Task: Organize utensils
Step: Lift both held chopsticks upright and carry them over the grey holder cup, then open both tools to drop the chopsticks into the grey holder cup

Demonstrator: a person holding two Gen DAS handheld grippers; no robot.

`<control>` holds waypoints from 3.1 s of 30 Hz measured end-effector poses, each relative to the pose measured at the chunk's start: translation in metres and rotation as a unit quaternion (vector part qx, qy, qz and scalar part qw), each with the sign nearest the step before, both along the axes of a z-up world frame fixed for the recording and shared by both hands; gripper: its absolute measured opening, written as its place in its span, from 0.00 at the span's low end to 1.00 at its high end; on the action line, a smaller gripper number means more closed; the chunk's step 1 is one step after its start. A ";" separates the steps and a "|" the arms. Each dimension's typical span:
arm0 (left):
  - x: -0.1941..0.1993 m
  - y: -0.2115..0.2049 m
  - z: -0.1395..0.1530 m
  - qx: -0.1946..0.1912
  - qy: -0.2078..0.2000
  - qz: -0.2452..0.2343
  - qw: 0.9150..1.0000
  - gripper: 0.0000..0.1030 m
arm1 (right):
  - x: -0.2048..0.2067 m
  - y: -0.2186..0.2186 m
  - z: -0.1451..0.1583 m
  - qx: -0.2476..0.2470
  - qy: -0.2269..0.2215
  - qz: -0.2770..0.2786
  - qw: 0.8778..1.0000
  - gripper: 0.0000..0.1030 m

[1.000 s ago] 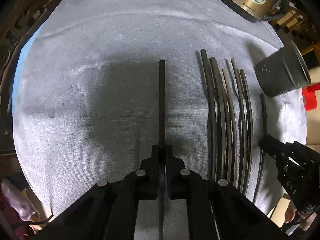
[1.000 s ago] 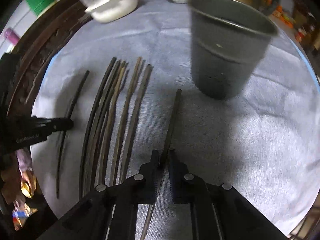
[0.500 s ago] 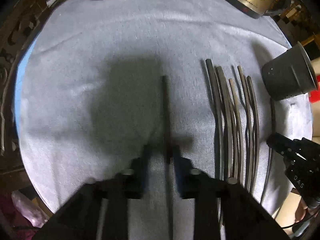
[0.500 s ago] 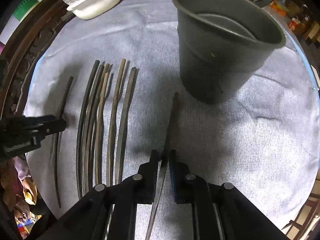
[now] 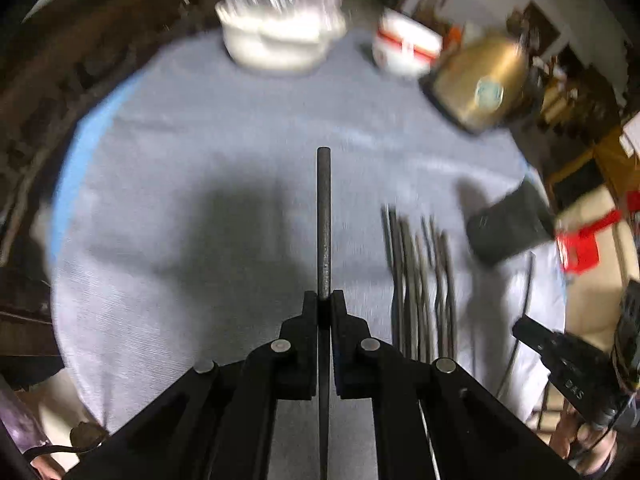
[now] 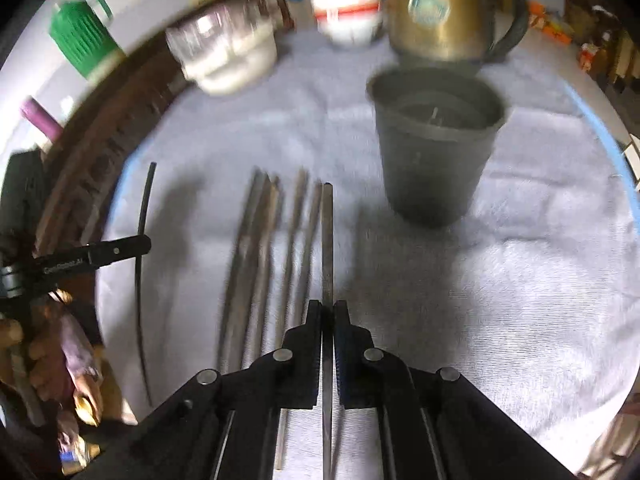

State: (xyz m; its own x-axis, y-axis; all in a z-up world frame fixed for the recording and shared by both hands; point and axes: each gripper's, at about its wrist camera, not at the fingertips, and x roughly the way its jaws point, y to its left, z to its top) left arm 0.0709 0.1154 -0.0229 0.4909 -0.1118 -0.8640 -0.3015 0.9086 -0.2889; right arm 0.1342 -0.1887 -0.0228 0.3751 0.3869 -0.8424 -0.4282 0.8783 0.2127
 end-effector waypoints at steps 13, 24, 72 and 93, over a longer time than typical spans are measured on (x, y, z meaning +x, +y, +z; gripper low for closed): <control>-0.021 -0.017 0.033 0.092 -0.243 0.088 0.962 0.06 | -0.040 -0.058 0.056 0.085 -0.282 -0.167 0.941 0.06; -0.056 -0.049 0.031 0.184 -0.286 0.067 0.938 0.06 | -0.083 -0.056 0.060 0.061 -0.336 -0.149 0.928 0.06; 0.080 -0.156 0.126 0.019 -0.369 -0.039 0.928 0.06 | -0.005 -0.073 0.132 0.146 -0.366 -0.170 0.903 0.06; 0.097 -0.164 0.088 0.012 -0.272 -0.066 0.960 0.50 | 0.046 -0.075 0.079 0.124 -0.232 -0.168 0.950 0.28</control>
State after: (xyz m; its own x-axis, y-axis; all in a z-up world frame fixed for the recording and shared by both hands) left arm 0.1682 -0.0485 0.0646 0.8528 -0.1871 -0.4876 0.0060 0.9370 -0.3492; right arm 0.1807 -0.2641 0.0565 0.8213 0.3446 -0.4546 -0.2306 0.9295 0.2880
